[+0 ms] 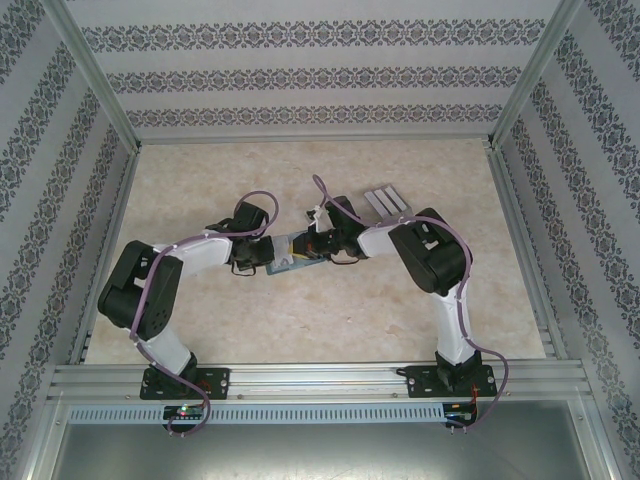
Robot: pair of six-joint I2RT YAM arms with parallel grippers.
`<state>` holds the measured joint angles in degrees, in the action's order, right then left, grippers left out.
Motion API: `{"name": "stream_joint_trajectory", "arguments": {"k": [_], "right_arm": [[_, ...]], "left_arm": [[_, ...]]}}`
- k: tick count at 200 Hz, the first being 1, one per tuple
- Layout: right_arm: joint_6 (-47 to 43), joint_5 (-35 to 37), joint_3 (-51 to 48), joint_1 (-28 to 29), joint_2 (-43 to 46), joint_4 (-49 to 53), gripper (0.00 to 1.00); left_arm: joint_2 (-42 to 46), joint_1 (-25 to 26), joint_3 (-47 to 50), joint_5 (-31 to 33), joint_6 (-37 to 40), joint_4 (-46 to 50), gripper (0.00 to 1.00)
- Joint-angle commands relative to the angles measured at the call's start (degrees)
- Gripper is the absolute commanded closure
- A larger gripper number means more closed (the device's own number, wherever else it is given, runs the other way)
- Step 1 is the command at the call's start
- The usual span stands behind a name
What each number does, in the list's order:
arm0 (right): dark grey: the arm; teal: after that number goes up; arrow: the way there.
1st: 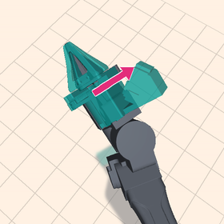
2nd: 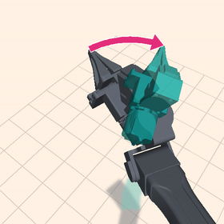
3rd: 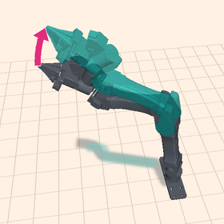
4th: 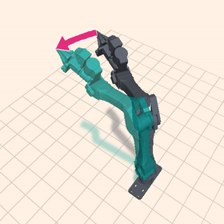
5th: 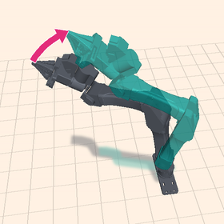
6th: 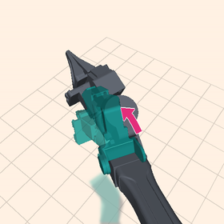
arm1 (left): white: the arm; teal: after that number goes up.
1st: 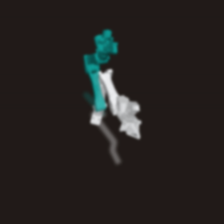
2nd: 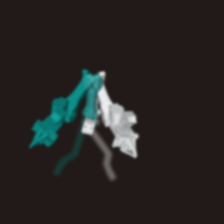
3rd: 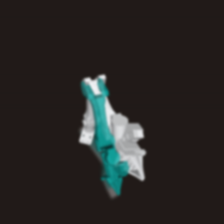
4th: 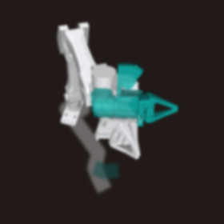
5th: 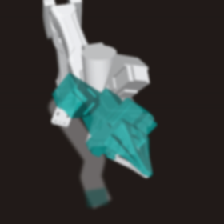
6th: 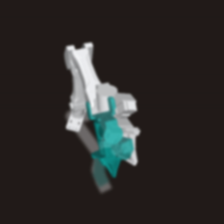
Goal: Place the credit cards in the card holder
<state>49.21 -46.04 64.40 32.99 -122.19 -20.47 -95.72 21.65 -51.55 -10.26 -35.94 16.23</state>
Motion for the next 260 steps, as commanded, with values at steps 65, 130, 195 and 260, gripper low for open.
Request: {"name": "stream_joint_trajectory", "arguments": {"k": [65, 130, 195, 260], "right_arm": [[-6.92, 11.26, -4.34, 0.93, 11.51, 10.3, 0.68], [-19.67, 37.43, 1.91, 3.9, 18.48, 36.02, 0.54], [-27.66, 57.89, 17.51, 11.32, 7.48, 52.05, 0.38], [-27.17, 70.22, 22.93, 13.6, 2.6, 57.61, 0.41]], "left_arm": [[13.71, -2.83, 1.41, -2.77, 1.01, 7.56, 0.84], [10.25, -5.2, 3.25, -4.32, 0.28, 6.55, 0.52], [4.5, -5.65, 3.41, -9.4, -1.97, 1.39, 0.39], [4.15, -5.92, 3.47, -9.75, -2.26, 0.47, 0.39]]}}
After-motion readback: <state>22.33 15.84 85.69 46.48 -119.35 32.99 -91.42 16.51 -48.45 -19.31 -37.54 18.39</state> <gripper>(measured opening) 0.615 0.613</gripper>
